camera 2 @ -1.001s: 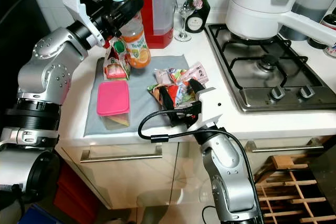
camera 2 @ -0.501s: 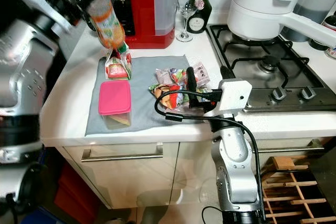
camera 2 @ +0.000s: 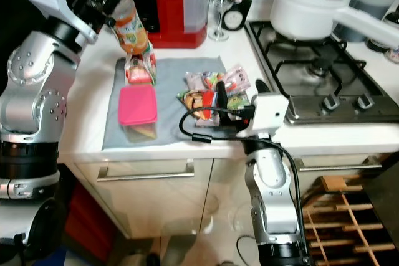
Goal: Restocking fridge
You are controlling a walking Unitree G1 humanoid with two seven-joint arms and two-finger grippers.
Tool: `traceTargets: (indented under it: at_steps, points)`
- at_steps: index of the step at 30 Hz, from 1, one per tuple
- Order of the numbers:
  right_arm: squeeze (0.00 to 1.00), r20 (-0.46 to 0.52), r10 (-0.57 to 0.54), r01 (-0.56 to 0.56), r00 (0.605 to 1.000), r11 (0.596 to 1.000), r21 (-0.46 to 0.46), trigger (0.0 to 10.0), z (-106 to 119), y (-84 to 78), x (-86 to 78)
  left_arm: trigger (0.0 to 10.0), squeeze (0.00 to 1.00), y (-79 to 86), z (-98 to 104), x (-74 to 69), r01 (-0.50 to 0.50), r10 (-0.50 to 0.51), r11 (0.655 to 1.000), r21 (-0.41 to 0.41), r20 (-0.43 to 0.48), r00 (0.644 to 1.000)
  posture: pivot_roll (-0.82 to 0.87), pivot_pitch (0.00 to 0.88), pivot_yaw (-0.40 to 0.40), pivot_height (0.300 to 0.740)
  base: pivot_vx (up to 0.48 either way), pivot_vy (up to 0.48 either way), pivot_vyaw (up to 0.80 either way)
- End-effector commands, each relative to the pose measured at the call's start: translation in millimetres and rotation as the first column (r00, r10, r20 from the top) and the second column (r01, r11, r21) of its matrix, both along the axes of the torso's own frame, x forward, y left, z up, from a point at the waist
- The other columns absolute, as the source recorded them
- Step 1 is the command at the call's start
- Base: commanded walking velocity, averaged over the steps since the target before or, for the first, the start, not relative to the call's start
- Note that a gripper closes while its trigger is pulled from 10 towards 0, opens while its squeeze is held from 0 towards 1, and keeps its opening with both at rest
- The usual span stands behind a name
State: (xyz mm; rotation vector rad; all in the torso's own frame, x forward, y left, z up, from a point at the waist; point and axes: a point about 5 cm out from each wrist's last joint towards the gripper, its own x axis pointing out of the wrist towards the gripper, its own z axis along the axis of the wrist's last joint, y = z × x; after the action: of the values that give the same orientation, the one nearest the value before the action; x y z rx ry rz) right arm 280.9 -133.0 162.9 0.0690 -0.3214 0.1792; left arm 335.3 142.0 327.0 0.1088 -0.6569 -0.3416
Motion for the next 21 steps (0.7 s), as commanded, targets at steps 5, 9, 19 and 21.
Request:
traceTargets:
  at_steps: [5, 9, 19, 21]
  points:
    - [0.0, -0.003, 0.011, -0.011, 1.0, 1.0, -0.016, 10.0, -5.4, 0.9, -0.2, 10.0, 0.0, 3.4, 35.0, -15.0, -0.17, 0.16, 0.985, 0.015, 0.255, 0.953, -0.07, 0.0, 0.002, 0.74, -0.303, 0.0, 0.0]
    - [0.0, -0.002, 0.014, -0.014, 1.0, 1.0, -0.021, 10.0, -6.8, 1.6, 0.3, 10.0, 0.0, 6.3, 35.9, -7.5, -0.194, 0.188, 0.981, 0.002, 0.222, 0.957, -0.08, 0.0, 0.007, 0.74, 0.0, 0.0, 0.0]
    - [0.0, -0.004, 0.014, -0.014, 1.0, 1.0, -0.023, 10.0, -10.3, 2.2, -0.9, 10.0, 0.0, 7.0, 16.8, -1.2, -0.165, 0.165, 0.986, -0.011, 0.121, 0.979, -0.07, 0.0, 0.015, 0.74, 0.0, 0.0, 0.0]
    - [0.0, 0.0, -0.008, 0.008, 1.0, 1.0, -0.02, 10.0, -11.2, -0.4, -2.1, 10.0, 0.0, 5.1, -8.5, -6.4, -0.125, 0.126, 0.991, -0.055, 0.015, 0.992, -0.06, 0.0, 0.014, 0.74, 0.0, 0.0, 0.0]
